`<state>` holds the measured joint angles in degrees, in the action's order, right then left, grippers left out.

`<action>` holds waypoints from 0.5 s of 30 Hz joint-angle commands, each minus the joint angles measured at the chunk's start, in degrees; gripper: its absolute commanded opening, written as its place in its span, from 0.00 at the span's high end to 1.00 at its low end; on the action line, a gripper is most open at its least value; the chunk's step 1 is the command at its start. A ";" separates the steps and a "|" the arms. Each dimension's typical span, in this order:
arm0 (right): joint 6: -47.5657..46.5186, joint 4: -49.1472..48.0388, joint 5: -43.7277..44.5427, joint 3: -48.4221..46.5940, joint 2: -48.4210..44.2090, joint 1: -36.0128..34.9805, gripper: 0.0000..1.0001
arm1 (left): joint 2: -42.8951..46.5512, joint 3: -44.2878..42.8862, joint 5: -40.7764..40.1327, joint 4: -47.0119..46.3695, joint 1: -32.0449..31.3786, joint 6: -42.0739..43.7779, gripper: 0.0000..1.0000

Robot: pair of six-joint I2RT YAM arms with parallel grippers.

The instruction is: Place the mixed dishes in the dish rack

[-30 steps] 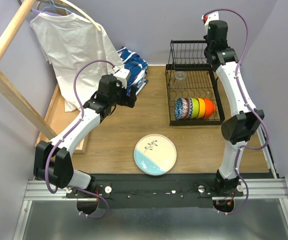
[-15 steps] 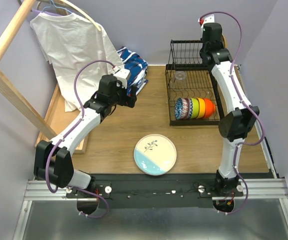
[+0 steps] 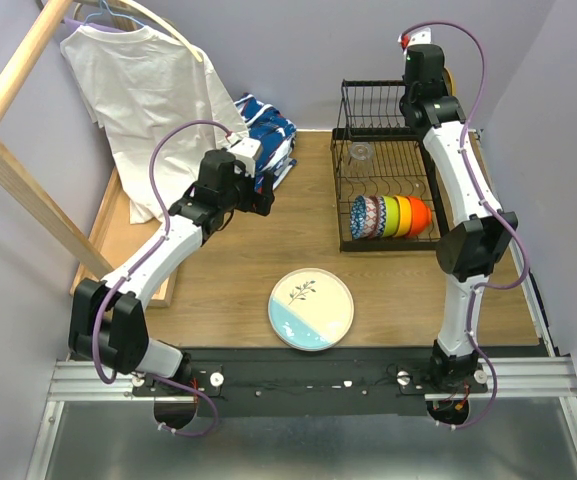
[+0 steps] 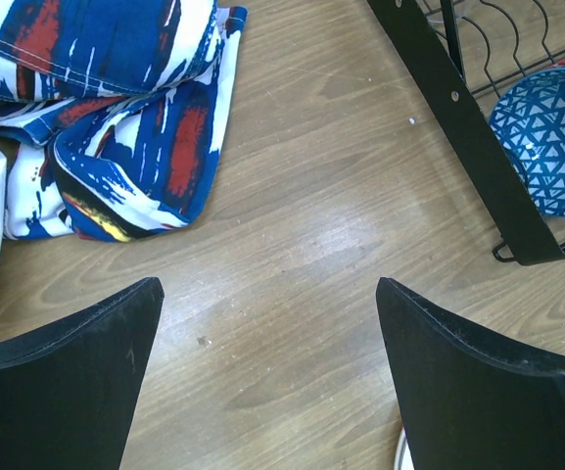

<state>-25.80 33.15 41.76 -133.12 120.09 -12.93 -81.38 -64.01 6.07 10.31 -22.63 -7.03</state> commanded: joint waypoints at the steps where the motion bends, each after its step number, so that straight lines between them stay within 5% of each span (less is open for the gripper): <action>1: 1.02 -3.96 5.44 -0.39 -3.02 0.36 1.00 | -1.14 -0.15 1.23 -1.87 -0.48 -1.06 0.01; 15: -4.16 -17.76 11.14 5.59 -6.71 -1.66 1.00 | -3.52 -2.61 1.14 -1.69 -1.89 -1.41 0.01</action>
<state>-27.55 27.57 44.62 -127.66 117.89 -14.09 -84.38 -64.49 6.26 9.82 -24.03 -7.79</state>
